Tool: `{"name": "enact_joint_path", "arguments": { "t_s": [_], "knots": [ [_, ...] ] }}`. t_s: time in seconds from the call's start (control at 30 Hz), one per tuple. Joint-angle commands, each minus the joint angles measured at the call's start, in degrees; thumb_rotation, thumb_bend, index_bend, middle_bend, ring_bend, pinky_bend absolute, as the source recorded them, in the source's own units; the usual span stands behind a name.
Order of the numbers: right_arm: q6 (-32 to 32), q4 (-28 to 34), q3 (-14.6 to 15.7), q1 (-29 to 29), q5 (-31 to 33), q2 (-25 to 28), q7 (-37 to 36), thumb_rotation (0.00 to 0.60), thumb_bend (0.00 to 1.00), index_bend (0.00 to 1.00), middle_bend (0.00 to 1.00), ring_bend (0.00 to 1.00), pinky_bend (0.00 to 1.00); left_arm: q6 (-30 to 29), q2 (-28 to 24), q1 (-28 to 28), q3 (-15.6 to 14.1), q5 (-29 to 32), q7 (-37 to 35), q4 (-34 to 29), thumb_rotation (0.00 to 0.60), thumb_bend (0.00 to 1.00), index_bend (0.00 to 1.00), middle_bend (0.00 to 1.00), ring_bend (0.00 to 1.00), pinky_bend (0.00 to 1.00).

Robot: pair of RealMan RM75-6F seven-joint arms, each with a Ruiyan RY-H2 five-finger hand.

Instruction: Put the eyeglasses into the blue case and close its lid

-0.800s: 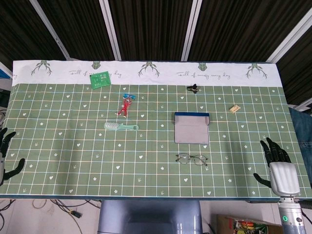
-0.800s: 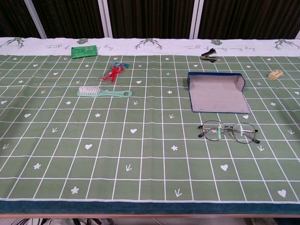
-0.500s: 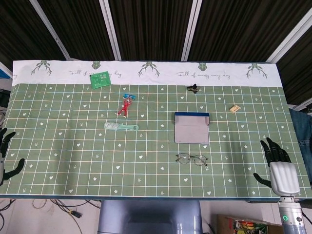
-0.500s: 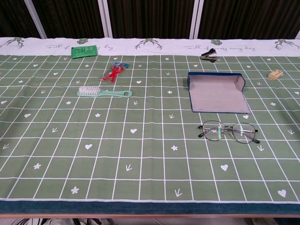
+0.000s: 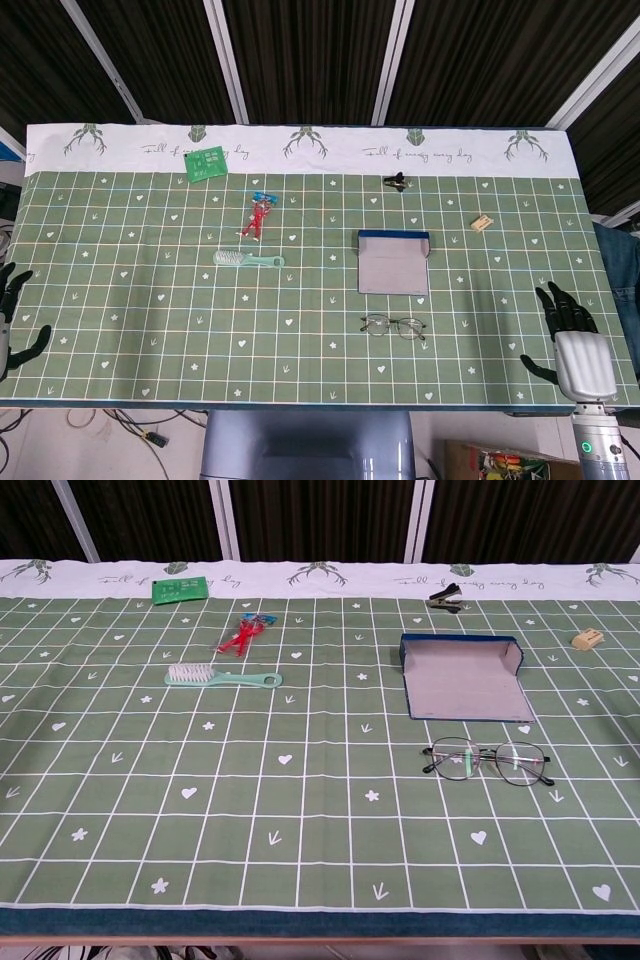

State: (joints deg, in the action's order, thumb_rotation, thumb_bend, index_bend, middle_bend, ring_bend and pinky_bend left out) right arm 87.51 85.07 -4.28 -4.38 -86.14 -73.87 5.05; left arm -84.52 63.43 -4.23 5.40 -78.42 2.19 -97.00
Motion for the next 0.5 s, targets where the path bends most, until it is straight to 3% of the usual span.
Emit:
{"name": "enact_joint_path", "arguments": {
  "t_s": [0.03, 0.3, 0.5],
  "knots": [
    [-0.31, -0.09, -0.05, -0.1, 0.14, 0.03, -0.39, 0.6, 0.12, 0.0, 0.03, 0.11, 0.19, 0.06, 0.04, -0.02, 0.0, 0.06, 0.08, 0.01, 0.6, 0.33, 0.11, 0.0, 0.0, 0.0],
    [-2.62, 1.36, 0.22, -0.46, 0.88, 1.56, -4.06, 0.6, 0.12, 0.0, 0.03, 0.11, 0.19, -0.2, 0.27, 0.28, 0.05, 0.43, -0.6, -0.53, 0.6, 0.33, 0.11, 0.0, 0.0, 0.0],
    [-17.18, 9.47, 0.69, -6.81, 3.07, 11.15, -6.87, 0.6, 0.12, 0.02, 0.03, 0.11, 0.19, 0.43, -0.08, -0.08, 0.19, 0.58, -0.54, -0.64, 0.6, 0.33, 0.11, 0.0, 0.0, 0.0]
  ]
}}
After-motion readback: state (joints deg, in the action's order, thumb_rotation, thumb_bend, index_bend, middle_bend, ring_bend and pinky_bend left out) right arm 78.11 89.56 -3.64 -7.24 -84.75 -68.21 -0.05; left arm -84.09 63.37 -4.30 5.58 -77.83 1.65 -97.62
